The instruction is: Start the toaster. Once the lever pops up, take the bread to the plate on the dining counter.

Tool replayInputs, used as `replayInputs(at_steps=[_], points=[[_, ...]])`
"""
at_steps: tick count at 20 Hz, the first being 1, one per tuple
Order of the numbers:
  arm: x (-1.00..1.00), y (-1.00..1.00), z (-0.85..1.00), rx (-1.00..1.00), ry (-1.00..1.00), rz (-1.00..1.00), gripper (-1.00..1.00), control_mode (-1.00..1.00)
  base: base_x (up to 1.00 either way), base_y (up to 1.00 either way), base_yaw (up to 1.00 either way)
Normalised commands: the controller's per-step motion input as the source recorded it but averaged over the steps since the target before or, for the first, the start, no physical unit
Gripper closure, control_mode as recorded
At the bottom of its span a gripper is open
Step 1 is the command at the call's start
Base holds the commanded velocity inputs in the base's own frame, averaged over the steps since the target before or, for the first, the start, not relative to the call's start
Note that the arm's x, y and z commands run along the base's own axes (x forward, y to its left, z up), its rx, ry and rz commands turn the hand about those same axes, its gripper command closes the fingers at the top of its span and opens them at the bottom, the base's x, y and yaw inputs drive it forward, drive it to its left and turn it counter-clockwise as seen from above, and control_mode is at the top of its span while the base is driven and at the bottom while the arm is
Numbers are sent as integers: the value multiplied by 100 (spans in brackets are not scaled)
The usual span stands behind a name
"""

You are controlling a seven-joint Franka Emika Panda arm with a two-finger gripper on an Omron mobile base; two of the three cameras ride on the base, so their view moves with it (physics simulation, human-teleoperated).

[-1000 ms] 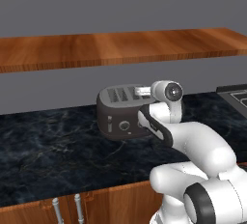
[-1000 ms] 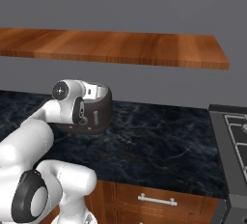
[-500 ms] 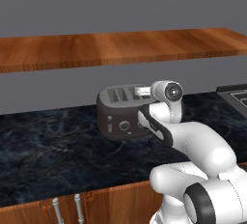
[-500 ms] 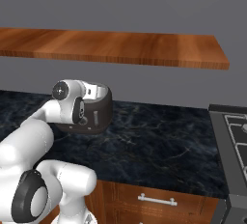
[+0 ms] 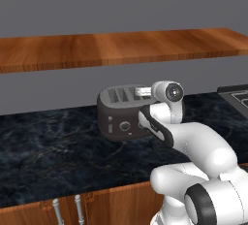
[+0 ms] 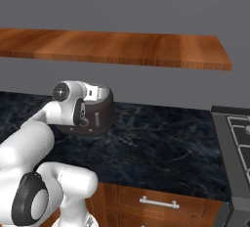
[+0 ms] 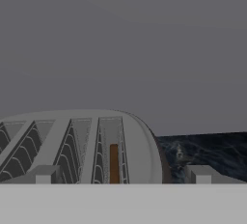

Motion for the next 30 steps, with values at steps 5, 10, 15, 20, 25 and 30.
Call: replayInputs(at_steps=[5, 10, 15, 20, 25, 30], points=[[0, 0, 0, 0, 0, 0, -100, -100, 0, 0, 0], [0, 0, 0, 0, 0, 0, -100, -100, 0, 0, 0], [0, 0, 0, 0, 0, 0, -100, -100, 0, 0, 0], [0, 0, 0, 0, 0, 0, -100, -100, 0, 0, 0], [0, 0, 0, 0, 0, 0, -100, -100, 0, 0, 0], [0, 0, 0, 0, 0, 0, -100, -100, 0, 0, 0]])
